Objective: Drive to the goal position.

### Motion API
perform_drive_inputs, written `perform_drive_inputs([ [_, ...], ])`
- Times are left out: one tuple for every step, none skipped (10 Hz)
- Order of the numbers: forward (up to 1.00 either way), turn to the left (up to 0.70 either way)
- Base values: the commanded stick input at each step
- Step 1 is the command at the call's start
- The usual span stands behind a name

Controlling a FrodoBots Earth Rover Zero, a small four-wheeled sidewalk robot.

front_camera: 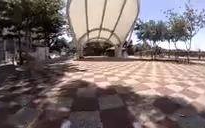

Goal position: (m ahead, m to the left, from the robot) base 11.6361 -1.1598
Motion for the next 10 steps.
perform_drive_inputs([
  [0.7, 0.0],
  [0.7, 0.0],
  [0.7, 0.0],
  [0.7, 0.0],
  [0.7, 0.0],
  [0.7, 0.0],
  [0.7, 0.0],
  [0.7, 0.0],
  [0.7, 0.0],
  [0.7, 0.0],
])
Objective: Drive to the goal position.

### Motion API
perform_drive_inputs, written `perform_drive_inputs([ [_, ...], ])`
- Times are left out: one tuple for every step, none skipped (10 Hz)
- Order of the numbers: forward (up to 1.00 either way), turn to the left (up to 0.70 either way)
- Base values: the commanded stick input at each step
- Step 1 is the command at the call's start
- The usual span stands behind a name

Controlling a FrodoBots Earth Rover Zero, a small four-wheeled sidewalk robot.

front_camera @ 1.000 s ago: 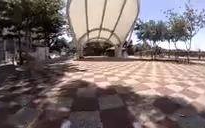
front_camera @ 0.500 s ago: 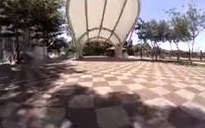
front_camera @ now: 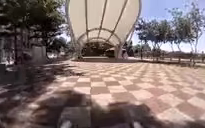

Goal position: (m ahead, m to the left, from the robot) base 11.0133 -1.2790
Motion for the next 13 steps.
perform_drive_inputs([
  [0.7, 0.0],
  [0.7, 0.0],
  [0.7, 0.0],
  [0.7, 0.0],
  [0.7, 0.0],
  [0.7, 0.0],
  [0.7, 0.0],
  [0.7, 0.0],
  [0.7, 0.0],
  [0.7, 0.0],
  [0.7, 0.0],
  [0.7, 0.0],
  [0.7, 0.0],
])
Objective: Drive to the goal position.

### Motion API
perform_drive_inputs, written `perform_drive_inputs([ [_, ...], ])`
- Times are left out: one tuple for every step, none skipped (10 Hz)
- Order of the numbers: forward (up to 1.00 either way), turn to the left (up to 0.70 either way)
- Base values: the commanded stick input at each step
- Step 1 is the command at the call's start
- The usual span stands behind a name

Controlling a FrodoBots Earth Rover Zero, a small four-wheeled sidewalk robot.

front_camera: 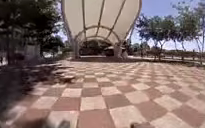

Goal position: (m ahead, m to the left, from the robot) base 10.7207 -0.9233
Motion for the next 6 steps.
perform_drive_inputs([
  [0.7, 0.0],
  [0.7, 0.0],
  [0.7, 0.0],
  [0.7, 0.0],
  [0.7, 0.0],
  [0.7, 0.0],
])
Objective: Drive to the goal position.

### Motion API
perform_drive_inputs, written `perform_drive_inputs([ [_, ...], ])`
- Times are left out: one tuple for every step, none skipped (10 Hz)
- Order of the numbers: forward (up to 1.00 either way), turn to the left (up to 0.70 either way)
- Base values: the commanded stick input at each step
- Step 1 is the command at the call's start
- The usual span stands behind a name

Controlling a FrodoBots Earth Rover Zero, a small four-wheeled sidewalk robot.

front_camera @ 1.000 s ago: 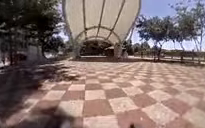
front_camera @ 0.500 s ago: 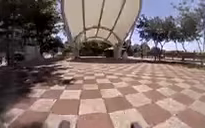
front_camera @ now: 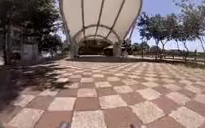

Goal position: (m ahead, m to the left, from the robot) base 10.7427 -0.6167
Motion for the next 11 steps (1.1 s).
perform_drive_inputs([
  [0.7, 0.0],
  [0.7, 0.0],
  [0.7, 0.0],
  [0.7, 0.14],
  [0.7, 0.27],
  [0.7, 0.27],
  [0.7, 0.27],
  [0.7, 0.08],
  [0.7, 0.0],
  [0.7, 0.0],
  [0.7, 0.0],
])
